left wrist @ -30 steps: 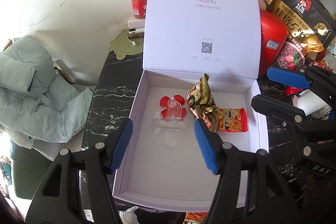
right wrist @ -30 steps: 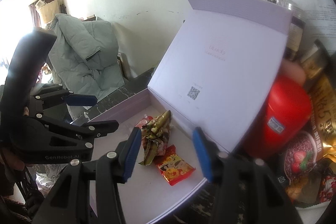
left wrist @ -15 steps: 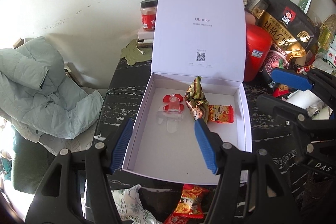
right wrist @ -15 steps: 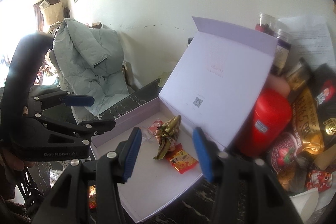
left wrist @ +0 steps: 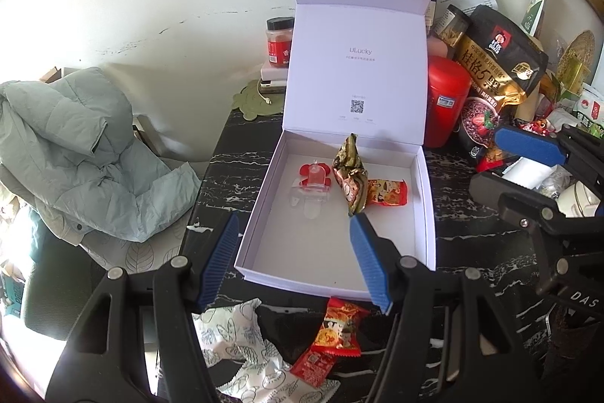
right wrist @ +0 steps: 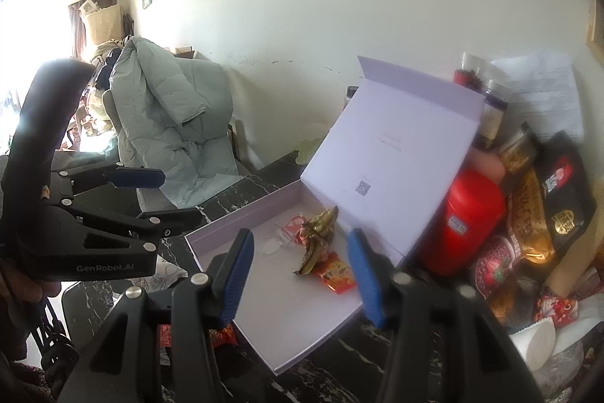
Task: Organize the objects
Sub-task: 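Lift both grippers out of the white box and pull back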
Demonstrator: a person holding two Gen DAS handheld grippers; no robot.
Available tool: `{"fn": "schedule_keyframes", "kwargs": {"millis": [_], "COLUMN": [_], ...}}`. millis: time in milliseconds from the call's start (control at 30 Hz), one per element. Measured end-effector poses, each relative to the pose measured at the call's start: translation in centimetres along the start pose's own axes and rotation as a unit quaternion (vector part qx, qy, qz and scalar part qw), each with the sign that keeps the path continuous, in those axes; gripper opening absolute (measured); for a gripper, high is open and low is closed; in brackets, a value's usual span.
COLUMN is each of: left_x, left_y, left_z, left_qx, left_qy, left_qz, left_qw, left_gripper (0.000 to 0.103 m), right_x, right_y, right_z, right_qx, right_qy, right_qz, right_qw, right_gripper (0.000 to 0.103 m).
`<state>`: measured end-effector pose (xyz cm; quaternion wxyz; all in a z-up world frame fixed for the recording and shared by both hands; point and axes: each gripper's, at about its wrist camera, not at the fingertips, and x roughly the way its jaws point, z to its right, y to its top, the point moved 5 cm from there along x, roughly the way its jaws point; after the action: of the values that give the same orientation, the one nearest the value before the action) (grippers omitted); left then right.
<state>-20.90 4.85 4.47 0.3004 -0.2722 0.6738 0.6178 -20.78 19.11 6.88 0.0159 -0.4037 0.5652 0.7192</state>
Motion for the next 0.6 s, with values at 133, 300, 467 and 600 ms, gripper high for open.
{"fn": "schedule_keyframes", "kwargs": {"millis": [133, 300, 467, 600], "left_x": [-1.4, -3.2, -4.9, -5.5], "left_y": [-0.9, -1.9, -3.3, -4.5], "left_z": [0.0, -0.1, -0.2, -0.3], "left_qx": [-0.003, -0.007, -0.014, -0.018], "left_qy": [0.003, 0.007, 0.006, 0.005], "left_qz": [0.005, 0.012, 0.019, 0.020], "left_qw": [1.0000, 0.9999, 0.9997, 0.9996], "left_gripper": [0.060, 0.060, 0.061, 0.061], "right_x": [-1.3, -2.7, -4.0, -4.8], "right_y": [-0.4, -1.0, -1.8, -2.6], "right_z": [-0.8, -1.8, -2.9, -3.6], "right_qx": [-0.003, -0.006, -0.009, -0.010], "right_qy": [0.000, 0.003, 0.007, 0.009], "right_qz": [0.003, 0.007, 0.011, 0.012], "right_qw": [1.000, 1.000, 1.000, 1.000], "right_gripper": [0.053, 0.053, 0.055, 0.055]}}
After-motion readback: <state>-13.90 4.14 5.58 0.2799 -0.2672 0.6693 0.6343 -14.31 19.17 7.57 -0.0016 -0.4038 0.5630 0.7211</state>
